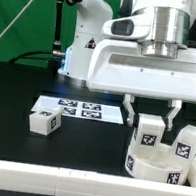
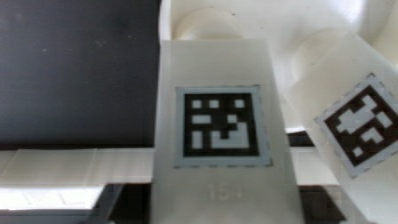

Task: Assemble stool

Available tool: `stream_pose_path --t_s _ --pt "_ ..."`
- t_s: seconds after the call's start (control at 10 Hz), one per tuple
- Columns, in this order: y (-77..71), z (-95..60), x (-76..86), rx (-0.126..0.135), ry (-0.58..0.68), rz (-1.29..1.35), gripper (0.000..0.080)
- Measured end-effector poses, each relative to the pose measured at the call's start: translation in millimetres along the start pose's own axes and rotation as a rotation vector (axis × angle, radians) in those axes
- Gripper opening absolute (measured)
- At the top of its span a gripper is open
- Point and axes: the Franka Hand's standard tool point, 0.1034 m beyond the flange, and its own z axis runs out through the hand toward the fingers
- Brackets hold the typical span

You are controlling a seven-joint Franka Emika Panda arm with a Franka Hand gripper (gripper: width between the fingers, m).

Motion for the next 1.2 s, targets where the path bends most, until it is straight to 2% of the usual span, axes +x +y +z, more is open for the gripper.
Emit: stream_pose_path --t_s 0.1,0.2,0.3,0.6,1.2 --pt "0.7 -0.8 -0.3 0.001 -0.006 0.004 0.0456" --pt "2.1 -4.8 -1.1 0.004 -0.031 0.015 0.0585" --pt "2.5 -10.9 -0.7 0.011 -0.056 0.029 0.0636" --pt "4.9 -21.3 2.6 0.020 -0.100 0.038 0.0647" --pt "8.2 -18.7 -1.5 0.019 -0.128 0.041 0.0648"
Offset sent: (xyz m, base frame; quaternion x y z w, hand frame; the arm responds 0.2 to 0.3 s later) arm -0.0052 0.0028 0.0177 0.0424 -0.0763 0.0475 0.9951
